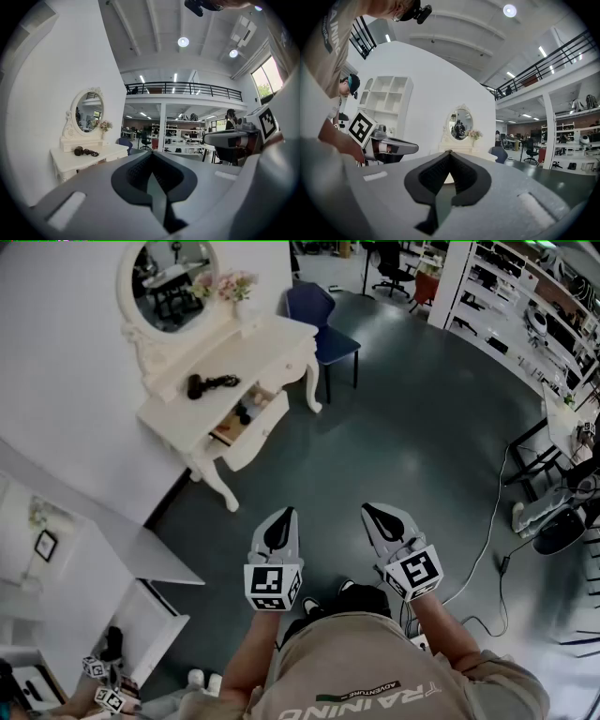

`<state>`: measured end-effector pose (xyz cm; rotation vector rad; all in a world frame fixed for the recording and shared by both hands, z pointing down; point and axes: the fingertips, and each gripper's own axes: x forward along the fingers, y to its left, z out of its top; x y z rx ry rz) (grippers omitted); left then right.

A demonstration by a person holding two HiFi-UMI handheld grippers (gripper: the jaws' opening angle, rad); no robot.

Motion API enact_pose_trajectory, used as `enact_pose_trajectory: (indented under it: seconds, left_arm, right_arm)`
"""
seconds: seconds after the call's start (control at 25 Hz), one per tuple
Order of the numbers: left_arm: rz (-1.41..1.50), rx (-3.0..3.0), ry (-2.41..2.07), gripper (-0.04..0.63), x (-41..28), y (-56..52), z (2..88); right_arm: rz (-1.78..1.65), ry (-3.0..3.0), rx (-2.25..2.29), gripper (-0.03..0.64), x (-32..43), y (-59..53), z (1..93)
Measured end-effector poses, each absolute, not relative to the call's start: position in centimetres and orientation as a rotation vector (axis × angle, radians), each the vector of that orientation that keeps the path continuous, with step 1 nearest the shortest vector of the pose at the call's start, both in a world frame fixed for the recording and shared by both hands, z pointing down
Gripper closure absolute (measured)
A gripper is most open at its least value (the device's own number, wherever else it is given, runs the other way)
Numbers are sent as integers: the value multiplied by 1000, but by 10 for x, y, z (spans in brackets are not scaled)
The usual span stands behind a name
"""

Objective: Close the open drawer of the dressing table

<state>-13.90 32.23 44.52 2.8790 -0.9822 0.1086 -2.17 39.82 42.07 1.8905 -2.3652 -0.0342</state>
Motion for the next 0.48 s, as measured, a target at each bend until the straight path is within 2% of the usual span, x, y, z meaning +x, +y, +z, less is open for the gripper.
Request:
enact_pose_trajectory:
  seconds: [0.48]
  left_arm:
    - [118,2853,-979,577,-150,326,449]
  right_arm:
    - [31,-2347,1958,615,-20,396,425]
